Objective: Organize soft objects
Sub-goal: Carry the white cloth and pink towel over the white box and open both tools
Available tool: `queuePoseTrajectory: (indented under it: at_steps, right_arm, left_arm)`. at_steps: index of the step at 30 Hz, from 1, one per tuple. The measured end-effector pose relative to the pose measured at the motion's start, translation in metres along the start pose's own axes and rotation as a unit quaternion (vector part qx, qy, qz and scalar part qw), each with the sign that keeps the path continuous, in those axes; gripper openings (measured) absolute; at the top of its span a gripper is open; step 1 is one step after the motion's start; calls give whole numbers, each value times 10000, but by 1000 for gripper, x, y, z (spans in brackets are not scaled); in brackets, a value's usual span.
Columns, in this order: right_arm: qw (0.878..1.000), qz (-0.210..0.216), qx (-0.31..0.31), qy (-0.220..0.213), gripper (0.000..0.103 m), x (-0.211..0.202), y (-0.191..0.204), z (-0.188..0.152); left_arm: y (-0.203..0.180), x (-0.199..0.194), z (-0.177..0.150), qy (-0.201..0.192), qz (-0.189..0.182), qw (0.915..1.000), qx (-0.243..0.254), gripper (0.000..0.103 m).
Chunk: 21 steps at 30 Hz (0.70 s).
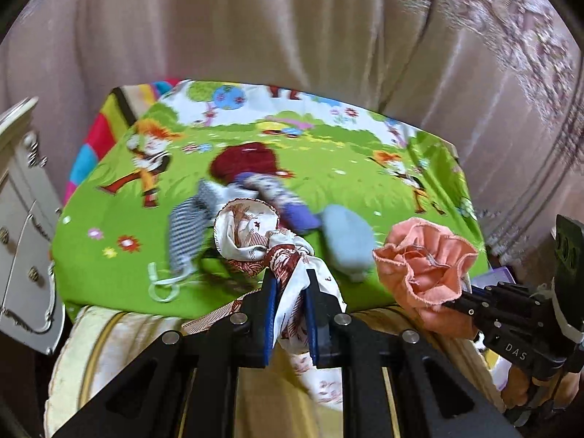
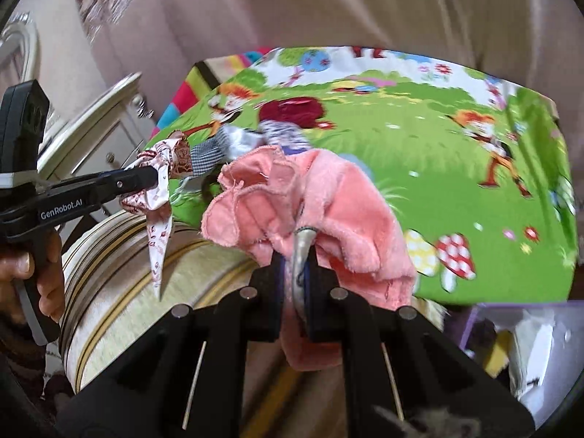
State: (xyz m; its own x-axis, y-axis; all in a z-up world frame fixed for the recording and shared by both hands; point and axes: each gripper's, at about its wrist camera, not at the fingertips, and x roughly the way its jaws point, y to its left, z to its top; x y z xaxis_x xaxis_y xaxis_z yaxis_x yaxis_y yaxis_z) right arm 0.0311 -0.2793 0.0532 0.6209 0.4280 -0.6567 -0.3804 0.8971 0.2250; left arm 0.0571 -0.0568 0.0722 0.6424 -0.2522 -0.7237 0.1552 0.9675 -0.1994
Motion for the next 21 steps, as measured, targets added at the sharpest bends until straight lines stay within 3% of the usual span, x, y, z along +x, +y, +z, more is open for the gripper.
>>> queuePoseTrajectory:
  at_steps: [13,21]
  right_arm:
    - [9896,-991,888,-539,12,-83,-90,-41]
    - [9723,-1724,1424,-676,12,-125,-143,-71]
  left_arm:
    - [-115,14,-4,204,-851,9922,884,15]
    - [-191,20,-17,368,-1478,9772,1481,15]
